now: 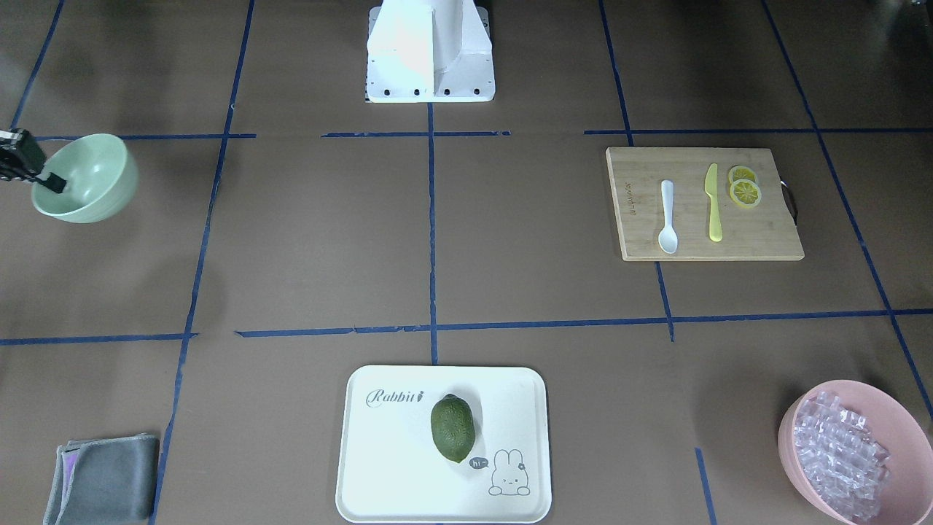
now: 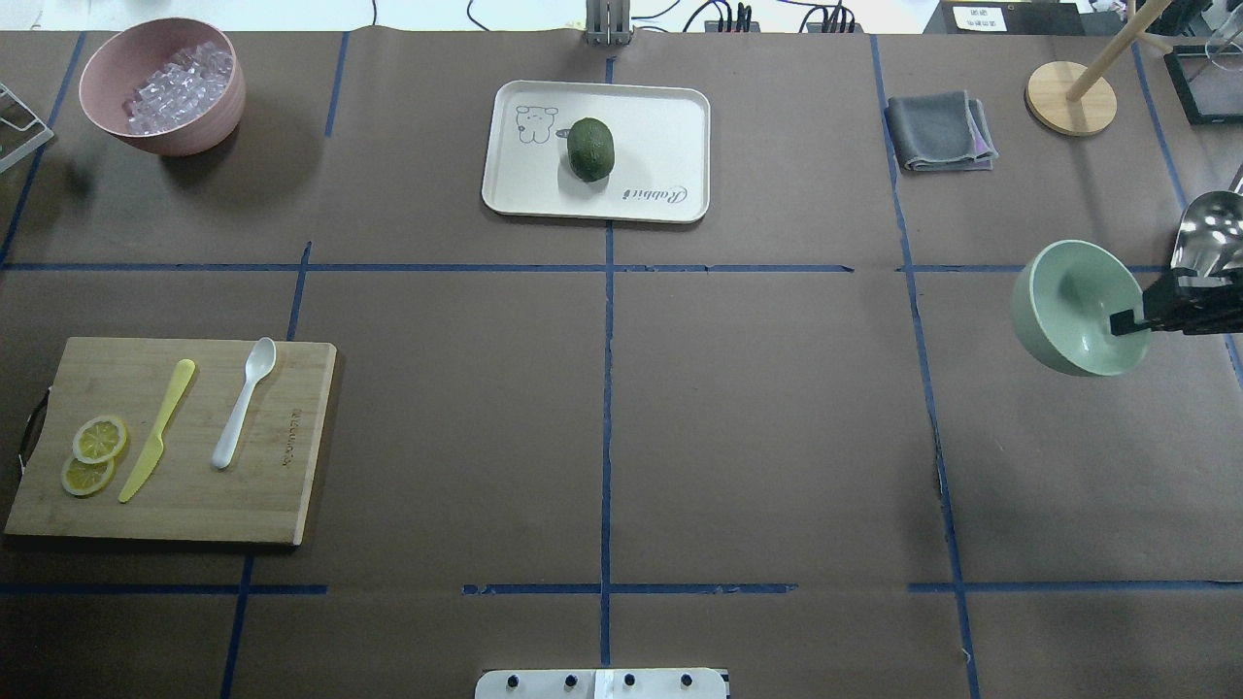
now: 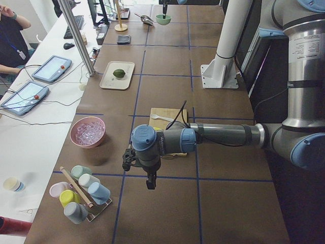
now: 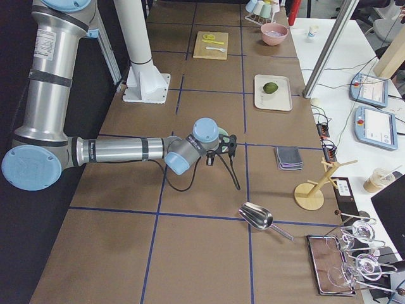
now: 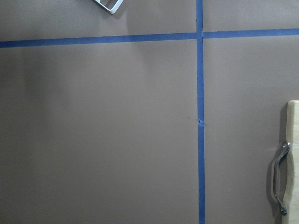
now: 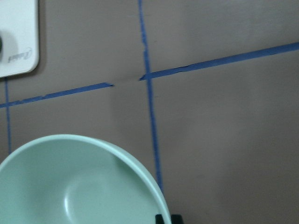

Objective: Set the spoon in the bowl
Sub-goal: 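Carry the green bowl with the right gripper to the table center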

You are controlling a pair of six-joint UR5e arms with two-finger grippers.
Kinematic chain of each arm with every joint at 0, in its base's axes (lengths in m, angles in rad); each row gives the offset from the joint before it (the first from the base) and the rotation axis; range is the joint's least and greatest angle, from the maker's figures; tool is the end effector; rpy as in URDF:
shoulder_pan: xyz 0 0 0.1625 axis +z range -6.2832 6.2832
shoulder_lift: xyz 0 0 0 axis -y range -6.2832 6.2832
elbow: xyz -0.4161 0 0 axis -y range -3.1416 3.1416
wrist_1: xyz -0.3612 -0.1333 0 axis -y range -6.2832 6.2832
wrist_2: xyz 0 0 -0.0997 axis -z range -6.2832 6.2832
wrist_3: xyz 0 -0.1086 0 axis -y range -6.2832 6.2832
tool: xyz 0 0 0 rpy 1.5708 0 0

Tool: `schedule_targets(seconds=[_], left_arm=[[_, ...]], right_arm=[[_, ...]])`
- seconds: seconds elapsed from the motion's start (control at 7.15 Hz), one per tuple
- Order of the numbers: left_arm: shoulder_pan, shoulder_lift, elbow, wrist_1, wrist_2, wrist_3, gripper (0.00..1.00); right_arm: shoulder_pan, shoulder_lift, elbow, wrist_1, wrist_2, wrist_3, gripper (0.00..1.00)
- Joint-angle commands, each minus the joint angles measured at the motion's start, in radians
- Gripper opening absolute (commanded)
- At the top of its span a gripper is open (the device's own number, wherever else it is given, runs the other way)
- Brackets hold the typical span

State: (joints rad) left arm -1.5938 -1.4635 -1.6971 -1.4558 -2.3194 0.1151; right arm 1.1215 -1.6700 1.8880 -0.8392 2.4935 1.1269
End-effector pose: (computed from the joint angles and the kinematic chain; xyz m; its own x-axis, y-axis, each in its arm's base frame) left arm -0.0688 -0.4067 0.6581 0.7287 0.0328 -0.6840 -0.0612 0.9980 -0.0174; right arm -0.1415 -0.4011 0.4555 0.3409 0.1101 0.9336 -0.1282 0.9893 -0.0698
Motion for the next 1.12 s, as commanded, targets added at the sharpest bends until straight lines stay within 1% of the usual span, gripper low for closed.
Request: schedule_targets(seconds=[0.0,0.14,0.28,0.42,0.56,0.7,0.84,0.98], left_arm=[[0.0,0.0,0.002,0.002,0.0,0.0,1.0],[0.0,0.0,0.002,0.002,0.0,0.0,1.0],[0.0,0.0,0.004,0.0,0.0,0.0,1.0],[0.0,0.0,0.004,0.0,0.0,0.0,1.0],[0.0,0.0,0.007,0.0,0.0,0.001,1.0],[0.0,0.0,0.007,0.0,0.0,0.002,1.0],[0.0,0.0,0.007,0.0,0.0,0.002,1.0],[0.0,0.0,0.005,0.0,0.0,0.002,1.0]], right_arm=[[-0.235,0.174,0.025,-0.027,-0.177,0.269,0.0],[-0.338,0.287,0.037,-0.198,-0.274,0.301,0.0],[-0.447,0.411,0.043,-0.348,-0.43,0.306,0.0],[-0.571,0.523,0.025,-0.447,-0.544,0.361,0.0],[-0.635,0.597,-0.033,-0.472,-0.617,0.408,0.01],[-0.669,0.648,-0.099,-0.472,-0.668,0.413,0.01],[-0.67,0.673,-0.156,-0.469,-0.671,0.413,0.01],[-0.675,0.676,-0.177,-0.468,-0.673,0.413,0.02]])
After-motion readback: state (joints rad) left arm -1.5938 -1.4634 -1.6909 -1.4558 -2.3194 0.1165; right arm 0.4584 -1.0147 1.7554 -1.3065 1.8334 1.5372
